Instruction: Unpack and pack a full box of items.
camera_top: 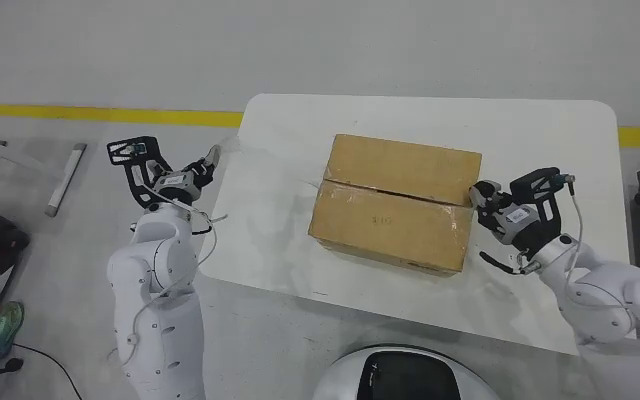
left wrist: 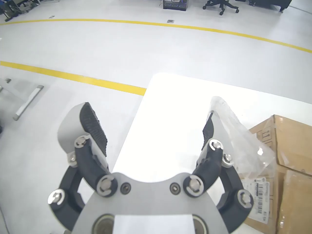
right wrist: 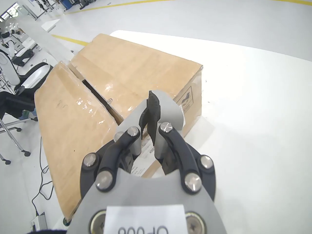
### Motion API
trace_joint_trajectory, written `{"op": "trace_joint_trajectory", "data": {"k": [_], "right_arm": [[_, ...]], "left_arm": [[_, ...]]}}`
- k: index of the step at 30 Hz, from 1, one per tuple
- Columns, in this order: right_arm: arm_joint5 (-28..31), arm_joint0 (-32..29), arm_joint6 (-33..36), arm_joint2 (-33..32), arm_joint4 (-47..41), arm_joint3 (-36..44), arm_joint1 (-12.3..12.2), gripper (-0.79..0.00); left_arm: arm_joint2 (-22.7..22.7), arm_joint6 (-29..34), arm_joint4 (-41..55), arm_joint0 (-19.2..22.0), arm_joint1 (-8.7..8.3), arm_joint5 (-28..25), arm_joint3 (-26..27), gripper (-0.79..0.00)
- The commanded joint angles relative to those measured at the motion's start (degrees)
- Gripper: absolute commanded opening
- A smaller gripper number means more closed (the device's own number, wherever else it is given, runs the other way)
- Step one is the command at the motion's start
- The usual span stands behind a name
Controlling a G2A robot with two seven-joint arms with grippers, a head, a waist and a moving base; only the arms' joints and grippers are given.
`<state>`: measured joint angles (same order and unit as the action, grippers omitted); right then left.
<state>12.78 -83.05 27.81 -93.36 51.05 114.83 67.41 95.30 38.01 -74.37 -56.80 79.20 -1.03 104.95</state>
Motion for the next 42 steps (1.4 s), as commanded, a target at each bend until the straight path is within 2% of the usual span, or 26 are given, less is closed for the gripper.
{"op": "trace_joint_trajectory", "data": {"k": [1, 11, 17, 25, 30, 38, 42], "right_arm": [[-0.2, 0.3, 0.1, 0.0, 0.1, -0.3, 0.0, -0.785], [-0.9, -0.1, -0.1, -0.4, -0.3, 0.5, -0.2, -0.785], [-3.1, -0.9, -2.6, -2.9, -2.1, 2.0, -0.3, -0.785], [-5.1, -2.2, -5.8, -5.4, -1.0, 2.2, -0.3, -0.785], [-6.7, -2.3, -6.6, -6.2, -1.5, 1.7, -0.3, -0.785], [-7.7, -3.7, -7.5, -8.5, -1.5, 1.1, -0.4, -0.785], [-7.8, -4.3, -7.9, -9.5, -1.8, 0.6, -0.4, -0.785]], "left_arm": [[0.2, 0.5, -0.2, 0.0, -0.16, 0.0, 0.2, 0.000], [0.6, 1.2, -1.8, 0.3, -0.83, 0.7, 2.6, 0.000], [-2.1, 2.0, -3.0, -0.1, -1.05, -0.6, 4.7, 0.000], [-11.1, 2.9, -4.6, -1.6, -1.01, -5.6, 10.3, 0.000], [-18.6, 3.3, -2.3, -1.3, -0.54, -7.3, 11.3, 0.000], [-30.7, 3.0, -1.5, 2.7, 0.47, -11.1, 7.1, 0.000], [-35.9, 2.9, -4.7, 5.4, 0.94, -13.6, 3.8, 0.000]]}}
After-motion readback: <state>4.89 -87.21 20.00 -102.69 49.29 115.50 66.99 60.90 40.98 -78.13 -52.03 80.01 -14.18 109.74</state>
